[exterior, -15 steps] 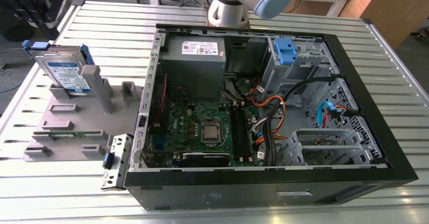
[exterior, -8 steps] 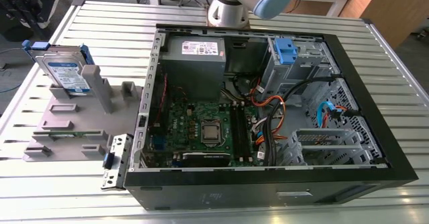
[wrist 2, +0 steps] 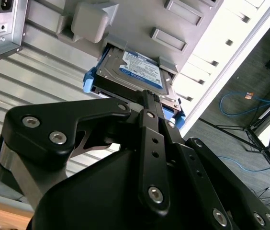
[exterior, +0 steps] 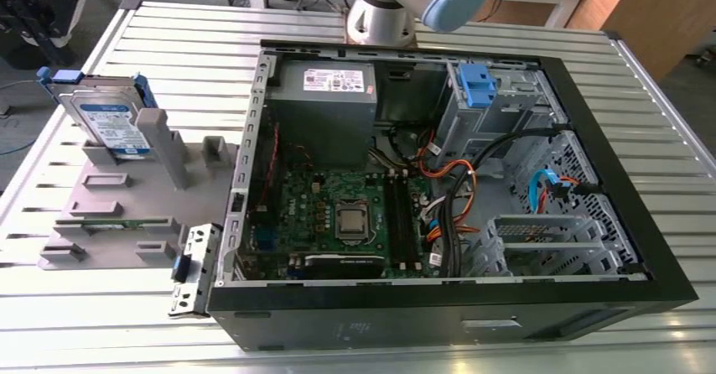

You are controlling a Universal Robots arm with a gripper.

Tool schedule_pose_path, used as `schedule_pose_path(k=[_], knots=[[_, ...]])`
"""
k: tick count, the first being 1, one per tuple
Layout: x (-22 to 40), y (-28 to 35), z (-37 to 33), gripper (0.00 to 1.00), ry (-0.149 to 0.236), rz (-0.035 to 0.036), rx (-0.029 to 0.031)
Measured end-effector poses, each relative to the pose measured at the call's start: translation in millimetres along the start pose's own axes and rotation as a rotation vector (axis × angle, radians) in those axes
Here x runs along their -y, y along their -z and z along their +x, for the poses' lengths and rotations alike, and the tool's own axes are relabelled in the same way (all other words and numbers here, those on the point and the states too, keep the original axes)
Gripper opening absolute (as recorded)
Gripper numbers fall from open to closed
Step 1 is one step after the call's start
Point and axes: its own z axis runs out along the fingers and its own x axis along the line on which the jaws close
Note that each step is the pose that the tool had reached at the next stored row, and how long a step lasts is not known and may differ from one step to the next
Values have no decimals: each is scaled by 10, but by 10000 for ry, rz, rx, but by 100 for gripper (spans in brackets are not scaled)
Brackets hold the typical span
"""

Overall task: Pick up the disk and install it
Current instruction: 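Reach for the disk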

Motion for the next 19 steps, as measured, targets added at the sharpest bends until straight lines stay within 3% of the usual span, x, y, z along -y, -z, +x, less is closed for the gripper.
schedule_pose_path(k=[19], knots=[[7, -12, 243, 11, -1, 0, 0]])
